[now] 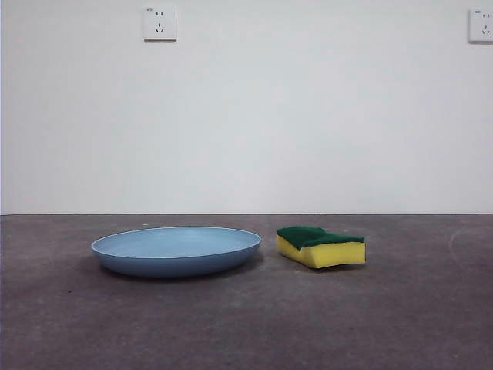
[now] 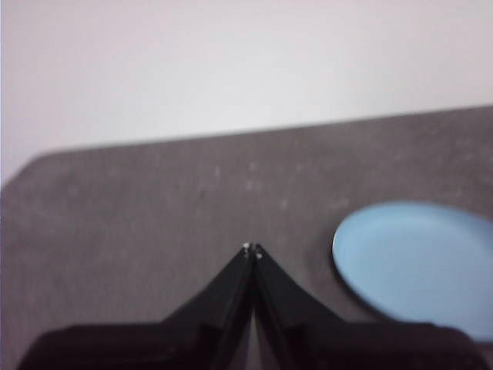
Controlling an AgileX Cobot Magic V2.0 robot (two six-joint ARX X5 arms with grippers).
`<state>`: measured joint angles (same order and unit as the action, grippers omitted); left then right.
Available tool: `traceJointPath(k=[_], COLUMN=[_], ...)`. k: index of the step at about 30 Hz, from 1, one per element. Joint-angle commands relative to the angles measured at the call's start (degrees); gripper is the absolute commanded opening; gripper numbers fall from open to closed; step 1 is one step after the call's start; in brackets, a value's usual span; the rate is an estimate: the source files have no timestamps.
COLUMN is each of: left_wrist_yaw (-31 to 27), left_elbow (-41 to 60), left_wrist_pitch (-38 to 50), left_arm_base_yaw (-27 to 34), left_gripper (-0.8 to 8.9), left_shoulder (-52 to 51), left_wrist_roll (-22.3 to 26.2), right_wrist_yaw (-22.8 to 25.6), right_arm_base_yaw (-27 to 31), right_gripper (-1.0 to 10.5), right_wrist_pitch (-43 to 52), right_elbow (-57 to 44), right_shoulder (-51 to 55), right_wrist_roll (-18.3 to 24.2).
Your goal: Pick up the plate,pick up the cloth,clean the plate with the cloth
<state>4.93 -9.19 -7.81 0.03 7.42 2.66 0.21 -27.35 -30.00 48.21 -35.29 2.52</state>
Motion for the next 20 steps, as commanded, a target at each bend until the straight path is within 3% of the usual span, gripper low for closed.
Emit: traceJointPath(k=[1,20], left_wrist_yaw=[0.04,-0.31], left_elbow=[3.54,8.85], left_wrist_pitch=[0.76,-2.84], left_arm_base_yaw=[0.81,1.14], left_gripper=[-0.04,-0.04], left_shoulder=[-1.97,-7.32], left_wrist_roll=[-1.42,-4.37], right_wrist_yaw=[0.15,0.17], right_arm_base_yaw=[-0.09,-0.09], right_gripper=[0.0,0.0], right_wrist_pitch=[0.35,0.33], right_elbow=[-0.31,-0.31], right_shoulder=[0.04,0.04], right_wrist_roll=[-0.28,-0.28])
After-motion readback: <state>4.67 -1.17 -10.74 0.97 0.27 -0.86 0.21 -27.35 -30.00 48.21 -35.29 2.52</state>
